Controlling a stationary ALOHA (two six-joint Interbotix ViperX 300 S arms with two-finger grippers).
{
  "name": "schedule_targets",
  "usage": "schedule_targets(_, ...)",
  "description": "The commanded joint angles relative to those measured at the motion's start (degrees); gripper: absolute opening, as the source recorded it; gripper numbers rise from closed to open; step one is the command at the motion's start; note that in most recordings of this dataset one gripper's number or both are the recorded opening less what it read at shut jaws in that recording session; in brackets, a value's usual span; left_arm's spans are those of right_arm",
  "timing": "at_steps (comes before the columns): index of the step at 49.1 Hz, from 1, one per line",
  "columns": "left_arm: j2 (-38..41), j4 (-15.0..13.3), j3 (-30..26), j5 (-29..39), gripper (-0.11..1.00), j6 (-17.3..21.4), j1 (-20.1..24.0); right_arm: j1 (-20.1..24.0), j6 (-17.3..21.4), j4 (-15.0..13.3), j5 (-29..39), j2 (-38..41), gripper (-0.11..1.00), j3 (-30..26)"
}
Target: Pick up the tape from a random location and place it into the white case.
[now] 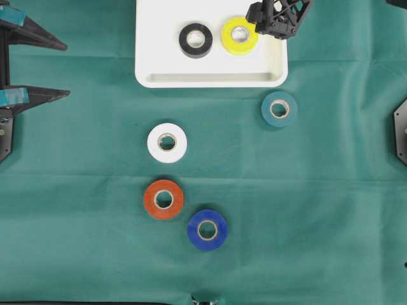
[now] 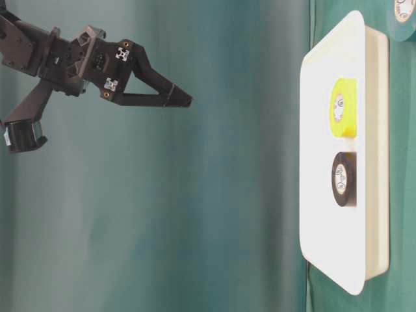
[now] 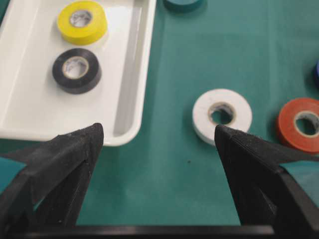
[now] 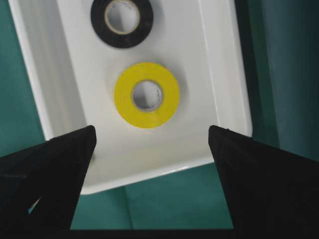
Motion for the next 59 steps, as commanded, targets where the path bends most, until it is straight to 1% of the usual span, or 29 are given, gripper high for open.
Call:
schedule_targets(1, 0.4, -0.1, -0.8, -0.6, 0.98, -0.1, 0.2, 0.1, 0.2, -0.1, -0.3, -1.5, 0.9, -1.5)
schedule_targets(23, 0.4, 0.0, -0.8, -0.6, 0.98, -0.1, 0.2, 0.4, 0.2, 0.0, -0.1, -1.6, 0.9, -1.4)
schedule_targets(33, 0.4, 0.0, -0.8, -0.6, 0.98, -0.1, 0.2, 2.6, 0.3, 0.1, -0.1, -1.6, 0.9, -1.2)
schedule_targets(37, 0.3, -0.1, -0.8, -0.6, 0.98, -0.1, 0.2, 3.7, 1.0, 0.1, -0.1, -1.6, 0.9, -1.2)
schedule_targets(47, 0.4, 0.0, -0.8, -0.6, 0.98, -0.1, 0.2, 7.6, 2.8, 0.1, -0.1, -1.6, 0.9, -1.0)
schedule_targets(54, 0.4, 0.0, -0.8, -0.6, 0.98, -0.1, 0.2, 12.2, 4.0, 0.0, -0.1, -1.6, 0.9, -0.7)
schedule_targets(59, 0.4, 0.0, -0.8, -0.6, 0.98, -0.1, 0.2, 15.4, 5.5, 0.0, -0.1, -1.6, 0.9, -0.6)
